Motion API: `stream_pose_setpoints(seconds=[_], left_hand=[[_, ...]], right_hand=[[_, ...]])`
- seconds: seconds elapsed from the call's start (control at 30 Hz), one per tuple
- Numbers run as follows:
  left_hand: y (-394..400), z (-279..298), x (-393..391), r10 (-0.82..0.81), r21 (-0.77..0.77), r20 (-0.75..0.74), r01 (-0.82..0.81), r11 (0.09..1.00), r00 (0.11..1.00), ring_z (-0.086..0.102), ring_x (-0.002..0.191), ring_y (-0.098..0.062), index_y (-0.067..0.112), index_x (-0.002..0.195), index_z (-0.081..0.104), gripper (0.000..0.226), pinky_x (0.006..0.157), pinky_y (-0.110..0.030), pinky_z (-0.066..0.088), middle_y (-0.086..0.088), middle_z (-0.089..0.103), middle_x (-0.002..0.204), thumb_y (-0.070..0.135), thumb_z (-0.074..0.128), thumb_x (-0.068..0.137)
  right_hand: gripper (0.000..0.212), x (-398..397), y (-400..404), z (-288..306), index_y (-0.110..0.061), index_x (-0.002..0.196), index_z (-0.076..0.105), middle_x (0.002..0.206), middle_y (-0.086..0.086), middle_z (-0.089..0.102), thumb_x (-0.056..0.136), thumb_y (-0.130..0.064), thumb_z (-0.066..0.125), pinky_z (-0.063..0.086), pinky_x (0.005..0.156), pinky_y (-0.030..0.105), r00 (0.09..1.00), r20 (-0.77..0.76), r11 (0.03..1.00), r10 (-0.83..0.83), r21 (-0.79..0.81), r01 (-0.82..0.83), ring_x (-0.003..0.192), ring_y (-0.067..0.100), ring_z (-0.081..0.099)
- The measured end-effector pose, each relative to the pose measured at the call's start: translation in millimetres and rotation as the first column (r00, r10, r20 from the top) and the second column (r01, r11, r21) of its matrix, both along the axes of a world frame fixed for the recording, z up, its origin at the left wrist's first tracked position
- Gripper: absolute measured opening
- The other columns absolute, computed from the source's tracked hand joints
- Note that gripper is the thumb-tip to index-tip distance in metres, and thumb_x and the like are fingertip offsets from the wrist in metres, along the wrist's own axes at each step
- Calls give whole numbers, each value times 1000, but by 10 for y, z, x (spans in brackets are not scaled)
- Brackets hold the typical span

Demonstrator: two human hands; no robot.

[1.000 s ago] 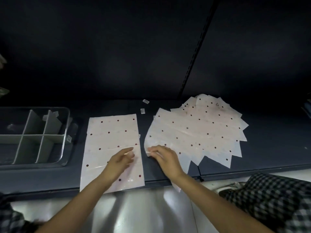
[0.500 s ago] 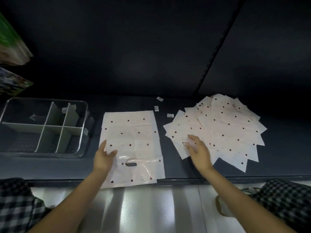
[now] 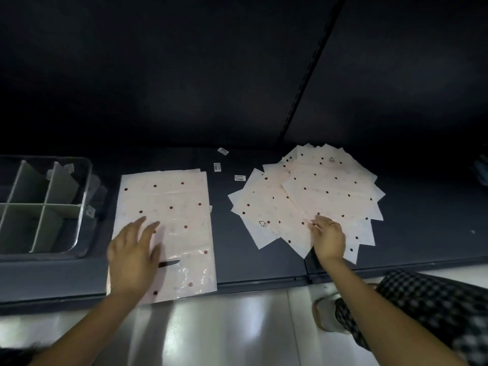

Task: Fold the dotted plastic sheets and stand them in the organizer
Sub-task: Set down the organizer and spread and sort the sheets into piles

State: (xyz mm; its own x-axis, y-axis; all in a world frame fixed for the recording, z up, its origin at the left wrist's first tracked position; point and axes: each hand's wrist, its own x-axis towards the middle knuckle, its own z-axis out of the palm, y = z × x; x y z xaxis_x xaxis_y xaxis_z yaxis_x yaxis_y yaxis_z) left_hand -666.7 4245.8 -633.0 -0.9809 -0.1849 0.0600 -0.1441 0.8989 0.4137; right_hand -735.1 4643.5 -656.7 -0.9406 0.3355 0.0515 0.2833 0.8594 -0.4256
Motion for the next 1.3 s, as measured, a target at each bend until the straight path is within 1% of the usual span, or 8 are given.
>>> stream_pose_setpoints(seconds=[0.2, 0.4, 0.57, 0.67, 0.9, 1.1, 1.2, 1.3], left_hand=[[311, -142, 63, -446, 141, 248, 424, 895, 860, 21, 144, -22, 27, 136, 49, 105, 116, -42, 15, 5, 27, 152, 85, -8, 70], [469, 13, -4, -303, 497, 162, 187, 847, 939, 41, 132, -10, 28, 128, 55, 34, 109, -24, 28, 9, 51, 136, 32, 53, 95], [678, 365, -126, -199, 908, 393, -345, 236, 898, 65, 104, -20, 22, 113, 59, 38, 91, -35, 51, -9, 68, 113, 49, 49, 89], [615, 442, -153, -212, 884, 468, -455, 109, 858, 70, 88, -23, 8, 106, 60, 42, 77, -38, 57, -13, 71, 98, 46, 49, 93], [310, 513, -202, -345, 667, 344, 32, 744, 873, 59, 94, -22, 14, 132, 51, 38, 88, -32, 47, -7, 62, 108, 2, 46, 96], [114, 1000, -396, -697, 506, 465, 482, 716, 546, 46, 61, -8, 29, 83, 67, 17, 59, -19, 41, 19, 54, 61, 13, 63, 89], [-74, 1191, -509, -576, 346, 486, 460, 817, 657, 53, 64, -3, 33, 75, 68, 16, 63, -20, 44, 19, 59, 62, 19, 71, 83], [-247, 1215, -571, -313, -92, 217, 338, 936, 925, 56, 110, -16, 31, 110, 66, 26, 95, -33, 43, 12, 66, 113, 24, 68, 85]], right_hand=[[27, 76, -411, 116, -3, 118, 64, 117, 13, 65, 97, -13, 50, 37, 95, 21, 981, -125, 974, 149, -152, -168, 112, 28, 56], [28, 226, -1259, 286, -12, 121, 62, 121, 4, 64, 99, -13, 45, 39, 102, 22, 913, -176, 827, 368, -388, -408, 112, 16, 57], [27, 441, -1754, 422, -18, 119, 64, 118, -2, 66, 98, -22, 48, 45, 97, 27, 796, -195, 654, 573, -477, -587, 110, 11, 58], [27, 560, -1889, 418, -19, 120, 64, 119, -4, 65, 98, -22, 48, 43, 98, 26, 695, -200, 569, 690, -444, -692, 111, 10, 57], [40, 462, -1859, 543, -22, 128, 56, 137, -18, 44, 90, -31, 61, 30, 110, 26, 667, -206, 594, 716, -323, -737, 127, -4, 32], [45, 101, -1758, 896, -27, 118, 61, 147, -15, 37, 77, -41, 72, 4, 115, 25, 429, 97, 440, 898, -213, -872, 143, 7, 10], [31, 65, -1880, 938, -9, 78, 62, 91, 6, 63, 85, -39, 65, 40, 85, 31, 453, 183, 488, 872, -383, -784, 92, 14, 53], [41, 43, -2081, 876, -11, 64, 40, 63, 8, 39, 92, -36, 56, 30, 58, 31, 639, 49, 577, 768, -485, -657, 60, 16, 36]])
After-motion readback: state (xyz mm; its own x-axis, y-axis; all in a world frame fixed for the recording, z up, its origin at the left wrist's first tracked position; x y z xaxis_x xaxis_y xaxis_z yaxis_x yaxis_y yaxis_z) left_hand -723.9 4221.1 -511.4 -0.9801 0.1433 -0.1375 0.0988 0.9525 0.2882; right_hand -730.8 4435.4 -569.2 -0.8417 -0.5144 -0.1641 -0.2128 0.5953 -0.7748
